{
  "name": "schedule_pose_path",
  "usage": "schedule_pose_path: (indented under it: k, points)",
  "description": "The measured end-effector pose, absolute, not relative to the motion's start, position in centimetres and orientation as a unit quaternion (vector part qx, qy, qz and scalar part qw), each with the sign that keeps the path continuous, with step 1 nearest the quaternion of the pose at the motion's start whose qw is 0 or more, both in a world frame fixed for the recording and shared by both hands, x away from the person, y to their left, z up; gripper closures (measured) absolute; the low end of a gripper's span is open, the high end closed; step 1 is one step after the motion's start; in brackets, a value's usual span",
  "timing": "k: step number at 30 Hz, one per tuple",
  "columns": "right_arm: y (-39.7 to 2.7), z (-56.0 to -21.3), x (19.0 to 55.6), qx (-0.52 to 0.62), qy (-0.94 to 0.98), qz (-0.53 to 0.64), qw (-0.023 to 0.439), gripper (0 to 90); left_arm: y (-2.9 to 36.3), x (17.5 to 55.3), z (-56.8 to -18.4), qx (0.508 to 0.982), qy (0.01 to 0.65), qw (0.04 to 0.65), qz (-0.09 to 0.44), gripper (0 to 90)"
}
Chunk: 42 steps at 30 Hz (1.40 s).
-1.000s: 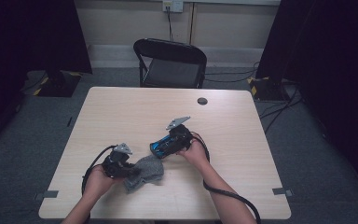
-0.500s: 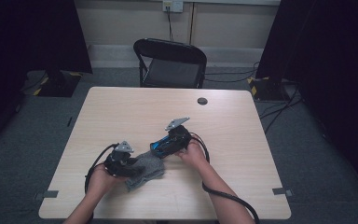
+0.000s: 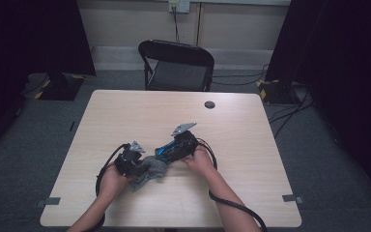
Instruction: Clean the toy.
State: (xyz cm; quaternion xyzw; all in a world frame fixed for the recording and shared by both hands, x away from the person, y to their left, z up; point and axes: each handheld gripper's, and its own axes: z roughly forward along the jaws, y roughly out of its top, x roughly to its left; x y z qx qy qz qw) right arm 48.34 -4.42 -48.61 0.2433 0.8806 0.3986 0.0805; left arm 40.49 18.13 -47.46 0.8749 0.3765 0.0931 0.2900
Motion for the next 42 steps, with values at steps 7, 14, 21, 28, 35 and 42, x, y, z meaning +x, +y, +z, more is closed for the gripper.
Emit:
schedule_pose_path:
  k: [7, 14, 21, 28, 35, 42]
  points:
    - [-4.3, -48.5, 48.4, 0.244, 0.883, 0.394, 0.078, 10.7, 18.9, 42.4, -47.4, 0.869, 0.393, 0.286, 0.097, 73.4]
    - [-4.4, -48.7, 48.3, 0.246, 0.878, 0.402, 0.081, 10.7, 20.5, 43.7, -47.5, 0.851, 0.424, 0.293, 0.102, 73.4]
    - [-4.4, -48.7, 48.2, 0.248, 0.877, 0.404, 0.082, 10.7, 21.2, 44.5, -47.4, 0.84, 0.441, 0.297, 0.111, 73.3]
    - [-4.3, -48.7, 48.2, 0.247, 0.878, 0.402, 0.081, 10.7, 23.0, 44.5, -46.4, 0.811, 0.471, 0.329, 0.107, 73.1]
    - [-4.3, -48.7, 48.1, 0.248, 0.876, 0.405, 0.082, 10.7, 23.9, 43.2, -44.5, 0.806, 0.458, 0.364, 0.095, 73.1]
    - [-4.2, -48.6, 48.1, 0.249, 0.878, 0.401, 0.08, 10.7, 22.1, 41.5, -43.7, 0.831, 0.403, 0.379, 0.063, 73.0]
